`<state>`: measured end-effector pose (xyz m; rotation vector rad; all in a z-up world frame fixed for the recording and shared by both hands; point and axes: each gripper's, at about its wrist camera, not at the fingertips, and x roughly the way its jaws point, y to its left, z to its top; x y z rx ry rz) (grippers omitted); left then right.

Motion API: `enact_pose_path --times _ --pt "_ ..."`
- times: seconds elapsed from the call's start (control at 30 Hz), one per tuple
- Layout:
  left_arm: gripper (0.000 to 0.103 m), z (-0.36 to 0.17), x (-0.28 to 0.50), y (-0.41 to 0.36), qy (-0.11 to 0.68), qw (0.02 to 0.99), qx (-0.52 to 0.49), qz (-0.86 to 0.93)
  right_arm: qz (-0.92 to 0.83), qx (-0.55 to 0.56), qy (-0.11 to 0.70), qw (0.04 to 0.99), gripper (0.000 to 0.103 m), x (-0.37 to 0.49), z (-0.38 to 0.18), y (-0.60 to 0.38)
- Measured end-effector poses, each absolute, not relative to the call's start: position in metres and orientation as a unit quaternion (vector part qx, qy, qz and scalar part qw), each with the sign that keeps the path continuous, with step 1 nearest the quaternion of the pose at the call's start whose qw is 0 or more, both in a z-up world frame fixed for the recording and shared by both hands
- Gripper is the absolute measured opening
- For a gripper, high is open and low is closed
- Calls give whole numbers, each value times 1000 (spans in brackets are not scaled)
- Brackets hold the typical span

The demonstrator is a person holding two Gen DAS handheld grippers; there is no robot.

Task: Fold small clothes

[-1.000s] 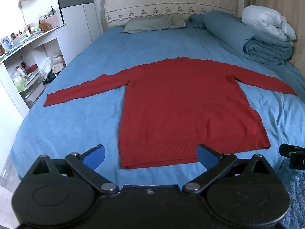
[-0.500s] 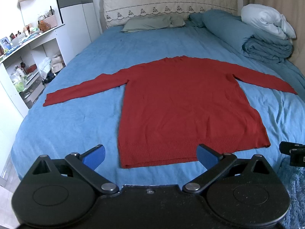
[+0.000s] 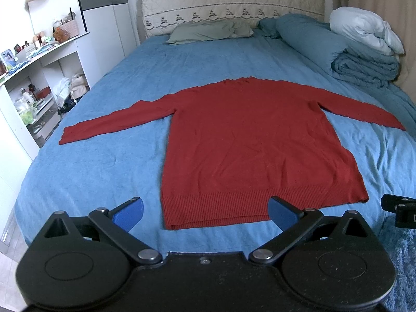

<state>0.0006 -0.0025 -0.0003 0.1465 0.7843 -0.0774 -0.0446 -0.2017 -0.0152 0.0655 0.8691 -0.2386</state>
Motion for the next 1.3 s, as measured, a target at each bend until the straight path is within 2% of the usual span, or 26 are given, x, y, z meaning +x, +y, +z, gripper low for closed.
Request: enact_pose_path --times 1.3 --pt "103 1 -1 0 383 921 69 -34 -117 33 421 899 103 -43 -17 -203"
